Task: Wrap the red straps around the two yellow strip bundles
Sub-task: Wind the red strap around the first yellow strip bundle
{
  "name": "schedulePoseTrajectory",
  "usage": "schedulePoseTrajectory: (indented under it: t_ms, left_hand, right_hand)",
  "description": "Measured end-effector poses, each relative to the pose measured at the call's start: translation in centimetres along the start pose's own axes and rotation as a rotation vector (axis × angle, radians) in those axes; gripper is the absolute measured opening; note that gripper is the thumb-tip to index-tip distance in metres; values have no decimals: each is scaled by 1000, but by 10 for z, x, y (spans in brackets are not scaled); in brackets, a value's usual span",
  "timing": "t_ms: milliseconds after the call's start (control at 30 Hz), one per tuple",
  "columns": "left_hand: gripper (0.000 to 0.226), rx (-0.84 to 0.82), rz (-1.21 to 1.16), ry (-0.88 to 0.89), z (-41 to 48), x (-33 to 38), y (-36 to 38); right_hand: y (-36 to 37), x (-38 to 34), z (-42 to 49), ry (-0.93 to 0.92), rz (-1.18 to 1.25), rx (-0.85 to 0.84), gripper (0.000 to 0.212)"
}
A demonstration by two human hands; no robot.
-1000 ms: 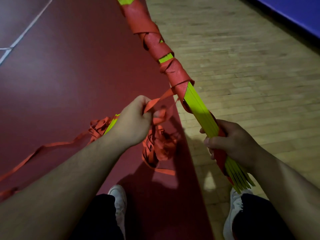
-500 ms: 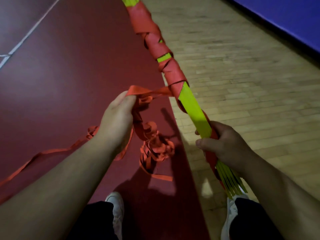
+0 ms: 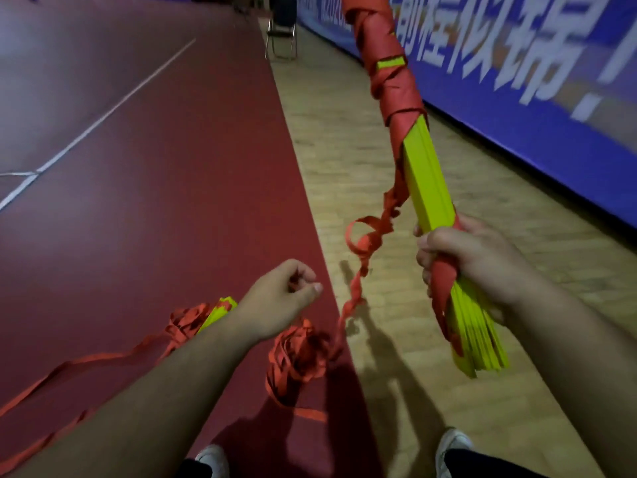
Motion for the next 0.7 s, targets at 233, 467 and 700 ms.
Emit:
schedulePoseTrajectory:
  t_ms: [233, 467, 700]
  left_hand:
    - [56, 184, -21, 159, 38, 109, -32]
    - [15, 219, -432, 285, 37, 160, -30]
    - [20, 315, -683, 313, -7, 176, -53]
  right_hand:
    - [-22, -62, -50, -34, -408, 23, 21]
    - [-19, -98, -106, -122, -705, 6, 34]
    - [-32, -104, -131, -191, -692, 81, 28]
Point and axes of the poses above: each hand's wrist, its own z-axis towards the middle knuckle, its own y-axis out of the palm, x = y × z, the point moved 8 cm from there along z, towards the middle knuckle, and after that the axes turned 12 degrees about y, right-handed, at the moved point
